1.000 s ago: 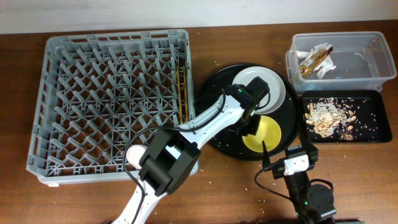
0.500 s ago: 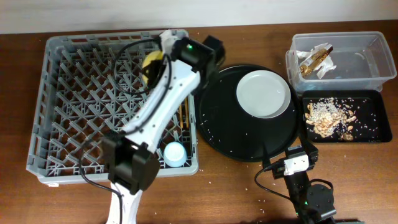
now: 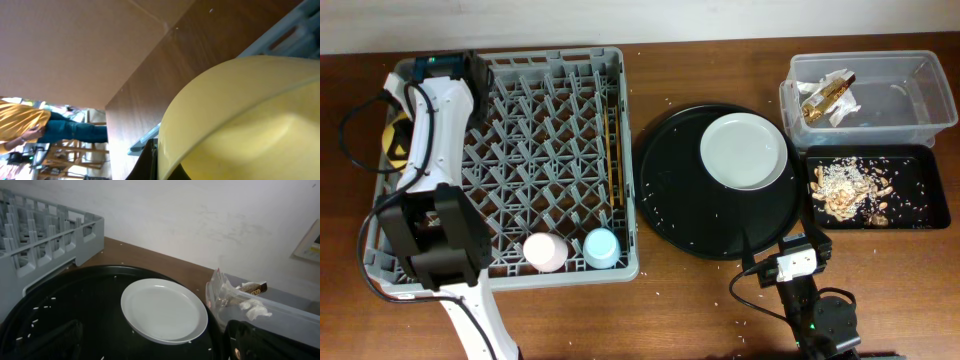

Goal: Sort waste into correct bins and load items into the dishwasher rack
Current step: 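Place the yellow bowl in the rack's back-left area, release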

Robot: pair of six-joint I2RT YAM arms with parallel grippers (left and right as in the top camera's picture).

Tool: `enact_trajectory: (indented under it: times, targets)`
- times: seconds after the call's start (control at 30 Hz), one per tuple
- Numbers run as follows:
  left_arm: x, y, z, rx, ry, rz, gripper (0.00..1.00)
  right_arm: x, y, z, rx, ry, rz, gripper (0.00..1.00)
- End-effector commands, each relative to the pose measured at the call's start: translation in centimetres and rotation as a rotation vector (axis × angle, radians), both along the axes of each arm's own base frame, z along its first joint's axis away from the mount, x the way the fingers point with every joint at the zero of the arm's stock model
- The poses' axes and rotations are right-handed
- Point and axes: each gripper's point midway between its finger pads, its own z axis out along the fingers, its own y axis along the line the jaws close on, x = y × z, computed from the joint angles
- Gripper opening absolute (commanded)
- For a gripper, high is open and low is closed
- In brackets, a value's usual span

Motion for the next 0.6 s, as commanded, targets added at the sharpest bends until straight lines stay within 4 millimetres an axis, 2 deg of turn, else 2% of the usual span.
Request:
enact_trajectory:
  times: [0.0,0.07,0.13,0.27,0.33,0.43,0.5,0.53,0.57]
  targets:
    - [0.0,0.9,-1.1,0.101,0.039,-0.022,0.0,0.0,-0.1,-0.3,-0.004,0.003,-0.005,0.99]
    - [-0.1,0.5,-2.7,0.092,0.049,-0.028,0.0,0.0,-0.1,-0.3,-0.004,0.003,-0.005,0.99]
    - [0.0,-0.8,-3.8,0.088,0.072,-0.061,0.0,0.0,-0.1,-0.3,-0.004,0.003,-0.005,0.99]
    - [0.4,-3.6,-5.2,0.089,0.11,-0.137,0.0,0.0,-0.1,-0.3,-0.004,0.003,-0.005,0.98]
    - [-0.1,-4.6,-6.2,0.089,0.153,-0.165,0.0,0.0,-0.1,-0.3,-0.004,0.003,-0.005,0.98]
    - [-0.9,-5.7,-6.3,0.07,0.226,-0.19,0.02,0.0,-0.1,-0.3,-0.004,0.003,-0.005,0.98]
    - [-1.5,-7.9,-6.3,0.011,0.277,-0.216,0.3,0.0,-0.1,-0.3,-0.004,0.003,-0.005,0.98]
    - [-1.8,-9.4,-6.5,-0.052,0.292,-0.221,0.48,0.0,-0.1,-0.3,-0.004,0.003,-0.005,0.98]
    - [-2.4,-11.8,-6.6,-0.142,0.314,-0.229,0.62,0.0,-0.1,-0.3,-0.004,0.003,-0.005,0.99]
